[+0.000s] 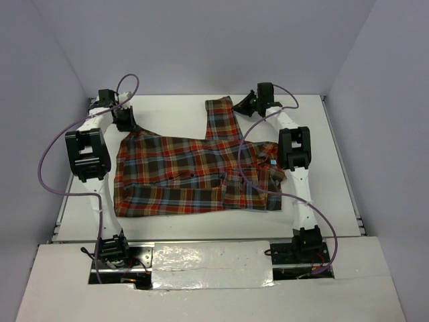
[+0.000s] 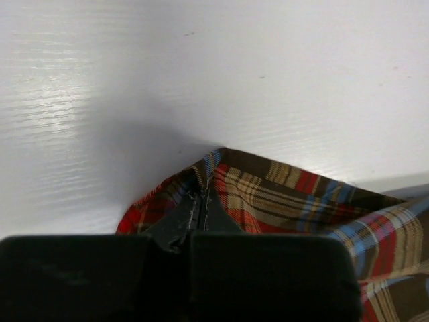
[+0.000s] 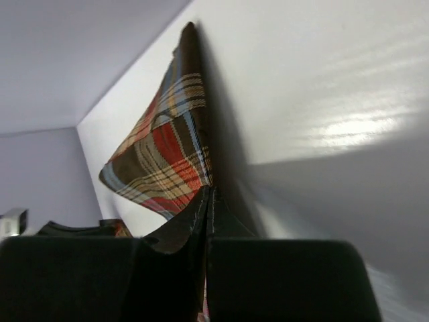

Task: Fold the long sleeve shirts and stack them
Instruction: Fold the shirt

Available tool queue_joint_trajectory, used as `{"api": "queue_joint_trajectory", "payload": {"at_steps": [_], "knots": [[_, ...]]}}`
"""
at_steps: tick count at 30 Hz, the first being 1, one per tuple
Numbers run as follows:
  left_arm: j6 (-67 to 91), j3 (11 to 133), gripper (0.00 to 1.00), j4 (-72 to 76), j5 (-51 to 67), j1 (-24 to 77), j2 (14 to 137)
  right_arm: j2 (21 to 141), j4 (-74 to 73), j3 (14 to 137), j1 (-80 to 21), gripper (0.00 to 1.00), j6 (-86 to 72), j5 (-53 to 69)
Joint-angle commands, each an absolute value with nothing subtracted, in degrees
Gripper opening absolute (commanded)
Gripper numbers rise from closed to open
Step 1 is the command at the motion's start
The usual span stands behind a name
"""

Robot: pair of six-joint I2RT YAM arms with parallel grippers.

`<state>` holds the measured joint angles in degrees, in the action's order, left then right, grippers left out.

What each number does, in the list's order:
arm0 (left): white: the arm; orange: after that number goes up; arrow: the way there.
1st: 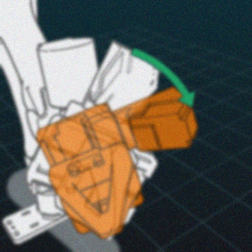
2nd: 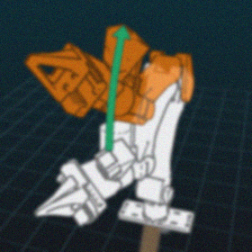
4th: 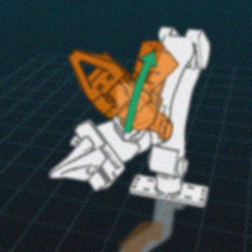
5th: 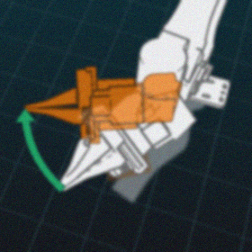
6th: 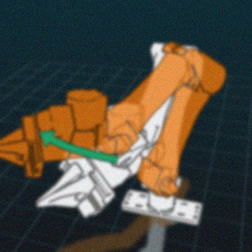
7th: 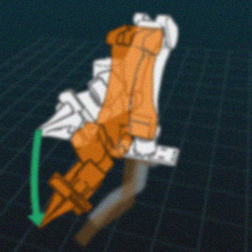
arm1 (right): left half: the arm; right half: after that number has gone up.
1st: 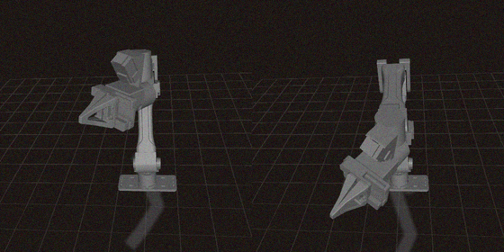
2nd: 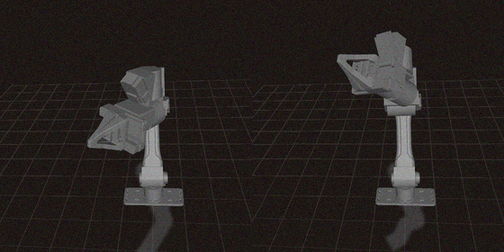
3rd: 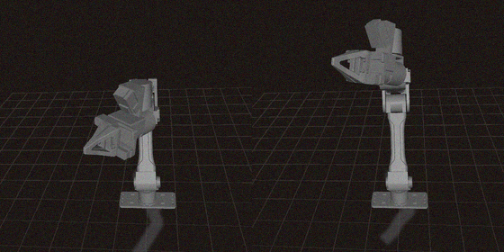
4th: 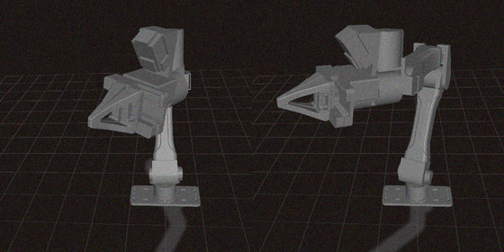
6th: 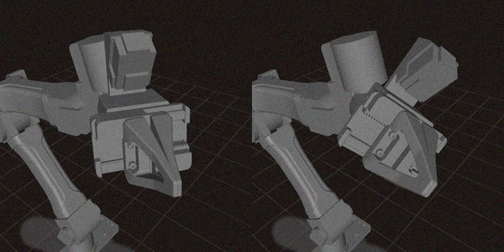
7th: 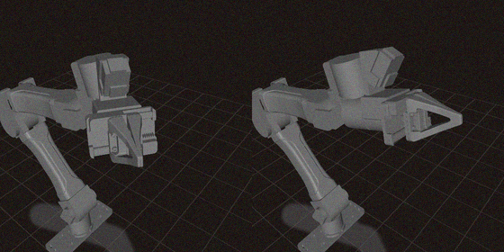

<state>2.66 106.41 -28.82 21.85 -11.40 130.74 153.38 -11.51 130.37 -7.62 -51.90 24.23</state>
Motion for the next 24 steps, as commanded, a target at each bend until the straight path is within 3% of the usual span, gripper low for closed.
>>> {"api": "queue_joint_trajectory", "payload": {"at_steps": [1, 10, 24], "knots": [[4.1, 109.3, 0.0, -28.2, 21.4, -11.1, 133.0, 148.8, -2.7, 129.5, -6.8, 0.0, -54.7, 24.2], [7.8, 102.7, 0.0, -19.1, 25.3, -12.6, 123.8, 136.9, 6.9, 126.3, -4.8, 0.0, -56.2, 18.0], [10.4, 103.6, 0.0, -17.6, 28.0, -13.9, 124.3, 130.3, 12.0, 122.7, -3.8, 0.0, -55.5, 15.8]]}}
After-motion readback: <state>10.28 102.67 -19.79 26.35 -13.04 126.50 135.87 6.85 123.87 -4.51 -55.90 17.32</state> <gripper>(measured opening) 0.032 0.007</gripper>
